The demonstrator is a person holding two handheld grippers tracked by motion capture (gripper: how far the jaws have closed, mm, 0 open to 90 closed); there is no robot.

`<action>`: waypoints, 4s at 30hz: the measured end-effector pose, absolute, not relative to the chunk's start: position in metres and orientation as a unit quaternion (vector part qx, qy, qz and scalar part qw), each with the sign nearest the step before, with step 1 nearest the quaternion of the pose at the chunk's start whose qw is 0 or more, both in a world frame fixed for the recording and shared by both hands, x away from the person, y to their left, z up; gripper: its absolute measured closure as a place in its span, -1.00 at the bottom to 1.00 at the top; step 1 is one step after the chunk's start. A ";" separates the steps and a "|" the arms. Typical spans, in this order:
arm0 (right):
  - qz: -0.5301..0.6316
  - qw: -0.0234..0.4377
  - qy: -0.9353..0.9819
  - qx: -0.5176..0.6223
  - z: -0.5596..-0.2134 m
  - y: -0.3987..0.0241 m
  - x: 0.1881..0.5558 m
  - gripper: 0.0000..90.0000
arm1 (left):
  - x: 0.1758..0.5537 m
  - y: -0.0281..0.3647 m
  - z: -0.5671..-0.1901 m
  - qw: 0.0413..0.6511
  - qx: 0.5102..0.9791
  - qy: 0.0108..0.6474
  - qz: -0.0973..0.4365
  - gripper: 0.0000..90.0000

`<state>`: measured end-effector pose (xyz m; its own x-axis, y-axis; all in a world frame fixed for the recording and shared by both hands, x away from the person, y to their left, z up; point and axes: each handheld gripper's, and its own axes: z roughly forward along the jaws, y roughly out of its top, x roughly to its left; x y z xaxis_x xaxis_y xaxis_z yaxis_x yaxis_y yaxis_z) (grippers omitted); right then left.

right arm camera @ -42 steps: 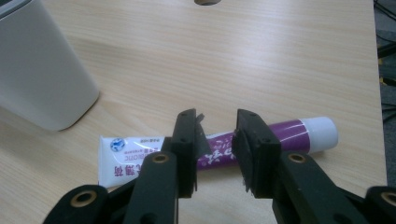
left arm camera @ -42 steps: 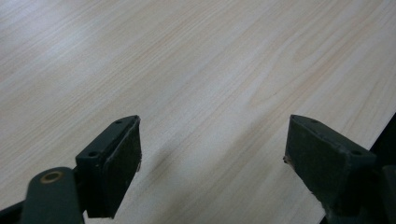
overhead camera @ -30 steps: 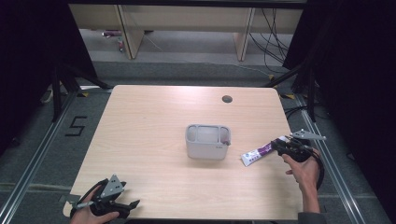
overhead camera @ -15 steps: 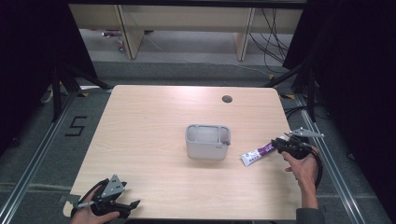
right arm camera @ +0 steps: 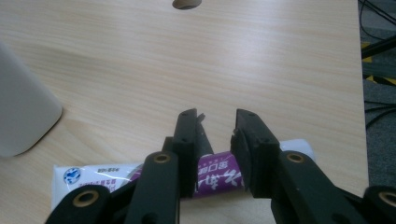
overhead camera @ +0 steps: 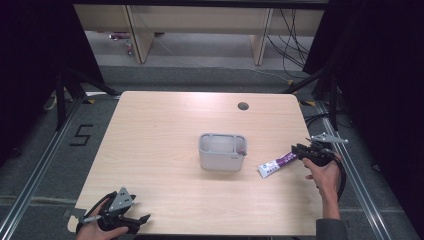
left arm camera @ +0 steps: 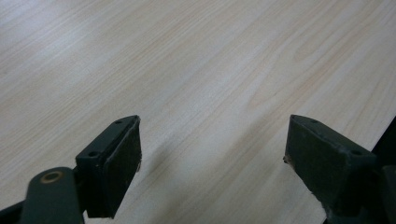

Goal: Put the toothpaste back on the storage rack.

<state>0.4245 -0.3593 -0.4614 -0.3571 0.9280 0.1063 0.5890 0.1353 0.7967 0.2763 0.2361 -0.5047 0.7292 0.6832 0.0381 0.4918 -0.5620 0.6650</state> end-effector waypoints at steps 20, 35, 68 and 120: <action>0.376 0.211 0.740 0.517 -0.470 -0.367 0.447 0.93 | 0.278 0.237 -0.507 0.318 0.874 0.336 0.152 -0.60; 0.336 0.208 0.760 0.516 -0.483 -0.360 0.464 0.95 | 0.278 0.238 -0.508 0.315 0.874 0.337 0.150 -0.60; 0.278 0.171 0.779 0.535 -0.477 -0.370 0.413 0.99 | 0.277 0.236 -0.508 0.315 0.876 0.332 0.150 -0.60; 0.251 0.069 0.827 0.498 -0.471 -0.341 0.313 0.99 | 0.276 0.237 -0.507 0.317 0.874 0.334 0.153 -0.60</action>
<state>0.3125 -0.3410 -0.4714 -0.4938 0.8589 0.1360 0.7895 0.3772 0.4842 0.2758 0.2369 -0.5067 0.7297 0.6815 0.0548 0.4879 -0.5752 0.6566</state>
